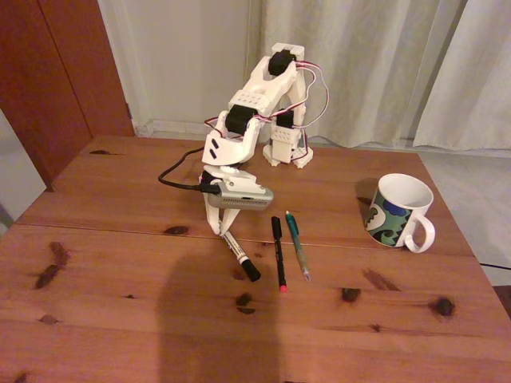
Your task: Clean up the desk and place the pens and markers into the cup
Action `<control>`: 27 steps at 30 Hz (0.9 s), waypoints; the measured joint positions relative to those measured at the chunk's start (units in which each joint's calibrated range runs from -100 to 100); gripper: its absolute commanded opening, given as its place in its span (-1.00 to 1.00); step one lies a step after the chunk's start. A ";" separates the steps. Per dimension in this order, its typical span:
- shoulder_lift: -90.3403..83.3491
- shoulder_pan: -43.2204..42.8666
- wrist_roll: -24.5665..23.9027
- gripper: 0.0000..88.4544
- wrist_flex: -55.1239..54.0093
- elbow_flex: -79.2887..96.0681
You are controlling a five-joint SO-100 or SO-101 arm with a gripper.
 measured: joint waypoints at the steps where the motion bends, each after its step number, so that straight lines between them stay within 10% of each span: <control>1: 0.00 0.00 0.00 -0.88 0.00 0.00; 8: 0.00 -1.47 0.00 -0.60 0.00 0.00; 27: 0.00 -4.03 0.05 -0.59 0.00 2.80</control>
